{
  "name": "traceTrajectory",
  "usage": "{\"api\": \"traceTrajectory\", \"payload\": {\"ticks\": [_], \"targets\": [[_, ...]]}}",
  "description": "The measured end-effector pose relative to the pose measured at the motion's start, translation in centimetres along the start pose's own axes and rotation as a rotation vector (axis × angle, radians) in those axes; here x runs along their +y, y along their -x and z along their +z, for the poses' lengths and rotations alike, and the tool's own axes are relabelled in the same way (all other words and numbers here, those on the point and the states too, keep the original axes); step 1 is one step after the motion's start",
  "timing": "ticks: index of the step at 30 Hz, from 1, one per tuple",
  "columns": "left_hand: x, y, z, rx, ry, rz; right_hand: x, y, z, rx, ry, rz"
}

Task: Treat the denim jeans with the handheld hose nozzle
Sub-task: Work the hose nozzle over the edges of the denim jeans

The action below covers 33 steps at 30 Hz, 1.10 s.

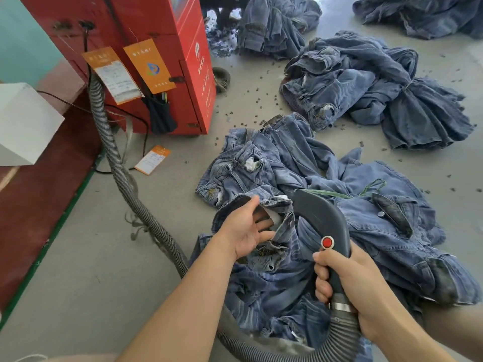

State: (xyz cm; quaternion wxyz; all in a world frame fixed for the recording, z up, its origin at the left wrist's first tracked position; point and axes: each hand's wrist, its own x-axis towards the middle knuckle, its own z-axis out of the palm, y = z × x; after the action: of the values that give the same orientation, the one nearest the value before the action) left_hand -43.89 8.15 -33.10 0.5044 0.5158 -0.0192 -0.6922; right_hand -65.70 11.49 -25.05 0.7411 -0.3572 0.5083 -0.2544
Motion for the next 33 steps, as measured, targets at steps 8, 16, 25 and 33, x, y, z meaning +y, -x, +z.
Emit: {"api": "traceTrajectory", "payload": {"ticks": [8, 16, 25, 33], "targets": [[-1.2, 0.5, -0.8, 0.085, -1.036, 0.426, 0.2, -0.4, 0.1, -0.005, 0.077, 0.048], [-1.6, 0.7, -3.4, 0.049, -0.41, 0.329, -1.9, -0.2, -2.6, -0.027, 0.483, 0.016], [-2.6, -0.1, -4.3, 0.174, -0.504, 0.339, -1.2, 0.0, -1.6, -0.076, 0.66, 0.024], [-3.1, 0.2, -3.2, 0.125, -0.562, 0.37, -1.3, -2.1, 0.4, -0.042, 0.857, -0.005]]}}
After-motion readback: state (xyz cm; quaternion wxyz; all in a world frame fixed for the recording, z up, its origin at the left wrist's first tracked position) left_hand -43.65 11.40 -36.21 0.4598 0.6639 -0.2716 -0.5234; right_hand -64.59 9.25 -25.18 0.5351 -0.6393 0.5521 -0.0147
